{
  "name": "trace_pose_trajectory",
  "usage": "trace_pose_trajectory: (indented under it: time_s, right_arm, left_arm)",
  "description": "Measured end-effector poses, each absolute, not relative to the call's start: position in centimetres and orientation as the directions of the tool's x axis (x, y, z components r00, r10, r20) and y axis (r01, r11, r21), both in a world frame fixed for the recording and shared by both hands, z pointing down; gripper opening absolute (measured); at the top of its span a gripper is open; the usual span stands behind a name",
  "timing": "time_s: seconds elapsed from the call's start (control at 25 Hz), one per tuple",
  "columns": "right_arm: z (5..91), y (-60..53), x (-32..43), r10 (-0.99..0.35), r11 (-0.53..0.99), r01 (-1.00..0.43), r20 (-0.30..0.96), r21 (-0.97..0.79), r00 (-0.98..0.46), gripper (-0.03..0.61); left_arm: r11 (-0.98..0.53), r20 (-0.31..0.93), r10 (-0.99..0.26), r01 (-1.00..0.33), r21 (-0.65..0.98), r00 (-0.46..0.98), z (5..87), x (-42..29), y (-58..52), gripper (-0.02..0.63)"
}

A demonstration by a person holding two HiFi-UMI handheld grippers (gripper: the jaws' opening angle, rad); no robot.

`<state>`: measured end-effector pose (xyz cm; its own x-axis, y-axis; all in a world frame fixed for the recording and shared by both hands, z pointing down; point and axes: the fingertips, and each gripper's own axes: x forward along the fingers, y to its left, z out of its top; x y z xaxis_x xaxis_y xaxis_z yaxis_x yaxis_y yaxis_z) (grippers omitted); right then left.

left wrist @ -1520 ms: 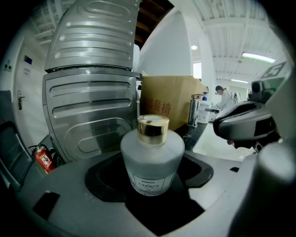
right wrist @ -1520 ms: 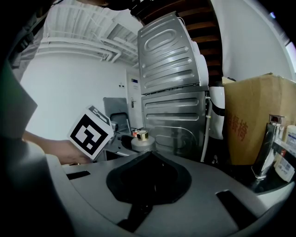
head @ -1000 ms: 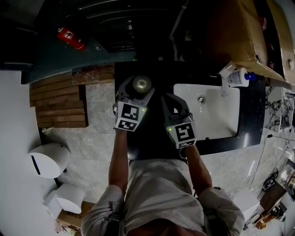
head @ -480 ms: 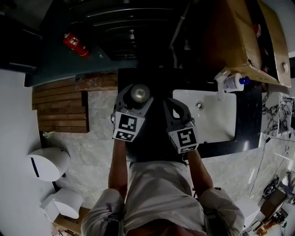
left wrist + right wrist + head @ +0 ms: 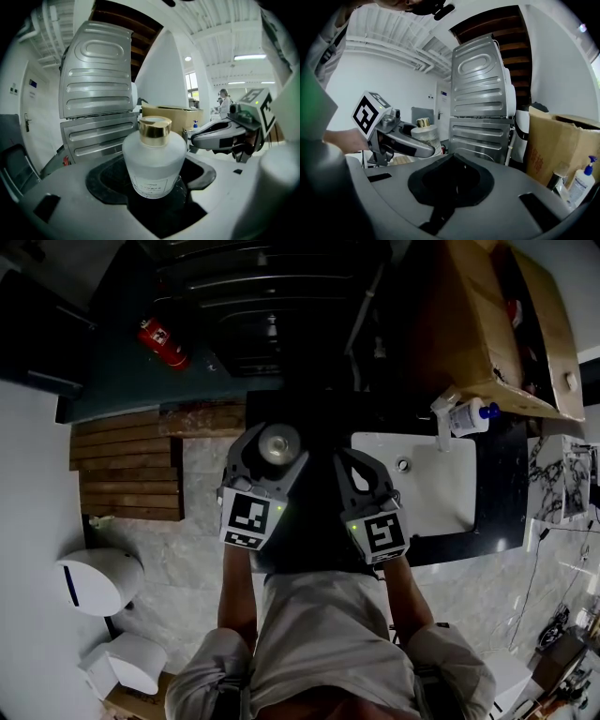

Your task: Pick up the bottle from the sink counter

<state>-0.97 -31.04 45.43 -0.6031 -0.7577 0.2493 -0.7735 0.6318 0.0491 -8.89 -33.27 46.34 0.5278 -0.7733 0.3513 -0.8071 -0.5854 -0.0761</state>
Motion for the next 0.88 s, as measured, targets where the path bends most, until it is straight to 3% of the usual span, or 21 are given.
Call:
trace_pose_trajectory:
  time_s: [0.88]
  right_arm:
    - [36.8,-27.6,-1.6,-0.766,0.643,-0.761,0.081,0.089,-0.638,-0.005]
  left_arm:
    - [-0.544,0.228,-0.826,-0.835,-0.08,0.516,38.7,-10.9,-28.9,0.325]
